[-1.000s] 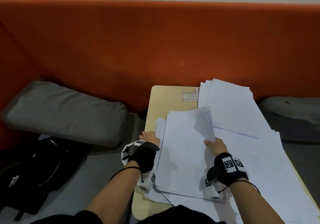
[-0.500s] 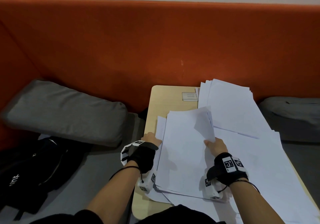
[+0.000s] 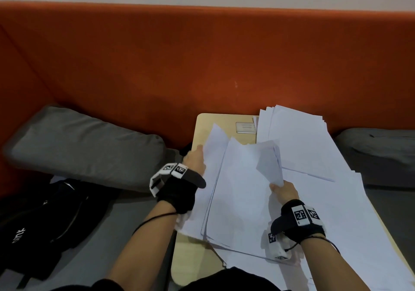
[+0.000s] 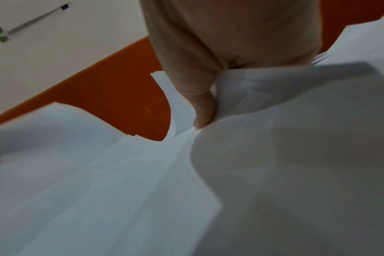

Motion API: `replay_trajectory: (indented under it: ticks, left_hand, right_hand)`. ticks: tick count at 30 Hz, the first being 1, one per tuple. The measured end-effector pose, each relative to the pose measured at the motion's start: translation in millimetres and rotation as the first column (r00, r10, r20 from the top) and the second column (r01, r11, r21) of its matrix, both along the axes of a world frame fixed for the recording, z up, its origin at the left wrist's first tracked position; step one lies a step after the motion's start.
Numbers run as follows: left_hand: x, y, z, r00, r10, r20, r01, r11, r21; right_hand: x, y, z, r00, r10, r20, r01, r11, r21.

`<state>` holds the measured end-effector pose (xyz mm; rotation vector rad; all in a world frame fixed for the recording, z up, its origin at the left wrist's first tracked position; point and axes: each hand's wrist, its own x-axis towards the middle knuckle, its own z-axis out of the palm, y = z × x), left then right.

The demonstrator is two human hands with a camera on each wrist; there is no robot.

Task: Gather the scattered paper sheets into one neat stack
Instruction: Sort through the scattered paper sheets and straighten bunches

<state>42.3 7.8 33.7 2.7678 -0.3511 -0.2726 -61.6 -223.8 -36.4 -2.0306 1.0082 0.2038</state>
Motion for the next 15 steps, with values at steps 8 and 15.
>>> replay_trajectory:
  ticks: [8, 15]
  left_hand:
    - [9, 16, 102, 0.935, 0.229, 0.270, -0.094, 0.896, -0.434]
    - [17, 14, 64, 0.982, 0.119, -0.147, -0.187, 0.493, -0.850]
  right_hand:
    - [-1, 3, 10, 1.000, -0.006, 0.010, 0.006, 1.000, 0.010]
    - [2, 10, 30, 0.959, -0.162, 0.234, 0.085, 0.947, 0.310]
